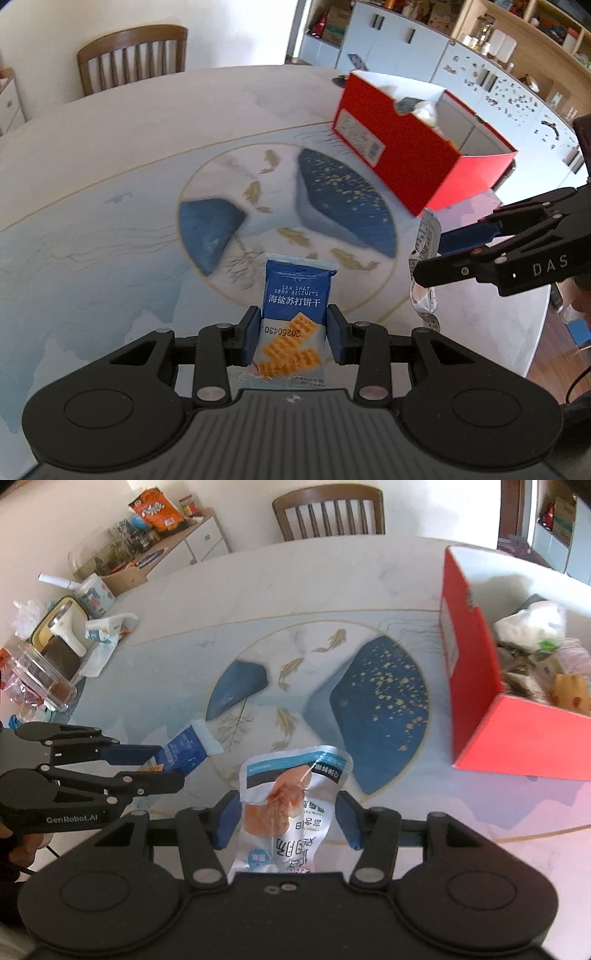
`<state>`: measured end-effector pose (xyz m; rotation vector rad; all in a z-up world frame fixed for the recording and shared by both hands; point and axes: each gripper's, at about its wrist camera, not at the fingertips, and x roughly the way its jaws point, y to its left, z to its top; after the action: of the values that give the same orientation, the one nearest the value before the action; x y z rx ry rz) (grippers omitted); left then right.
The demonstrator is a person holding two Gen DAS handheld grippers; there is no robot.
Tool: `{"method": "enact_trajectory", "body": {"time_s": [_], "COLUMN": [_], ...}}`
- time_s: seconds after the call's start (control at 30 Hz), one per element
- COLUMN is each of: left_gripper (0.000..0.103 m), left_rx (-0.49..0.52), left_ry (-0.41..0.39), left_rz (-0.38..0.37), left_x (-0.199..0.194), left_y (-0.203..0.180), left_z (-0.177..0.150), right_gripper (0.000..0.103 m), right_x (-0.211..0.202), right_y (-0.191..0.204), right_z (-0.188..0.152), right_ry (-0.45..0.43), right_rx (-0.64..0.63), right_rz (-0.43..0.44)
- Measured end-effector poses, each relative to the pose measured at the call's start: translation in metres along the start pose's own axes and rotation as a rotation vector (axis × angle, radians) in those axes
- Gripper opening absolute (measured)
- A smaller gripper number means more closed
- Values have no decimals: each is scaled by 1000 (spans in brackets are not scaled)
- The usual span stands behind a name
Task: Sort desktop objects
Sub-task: 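Carry the blue biscuit packet and white snack pouch with both tools over the shoebox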
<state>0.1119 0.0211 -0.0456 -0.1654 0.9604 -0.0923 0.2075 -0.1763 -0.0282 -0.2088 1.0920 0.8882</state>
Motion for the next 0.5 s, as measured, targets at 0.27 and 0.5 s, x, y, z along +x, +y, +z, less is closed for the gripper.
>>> {"method": "enact_trajectory", "body": {"time_s": [0.27, 0.5], "left_gripper": [36, 36], "left_rx": [66, 139], "left_ry": [-36, -65], "left_rz": [-35, -59], "left_x": [-10, -11], "left_y": [-33, -65], "left_z": [19, 43], "right_gripper": [55, 55], "right_x": [-35, -62], "right_y": [-17, -43], "right_z": [-1, 0], "right_ry": [-74, -111], "right_rx": [22, 48], "right_rz": [-14, -49]}}
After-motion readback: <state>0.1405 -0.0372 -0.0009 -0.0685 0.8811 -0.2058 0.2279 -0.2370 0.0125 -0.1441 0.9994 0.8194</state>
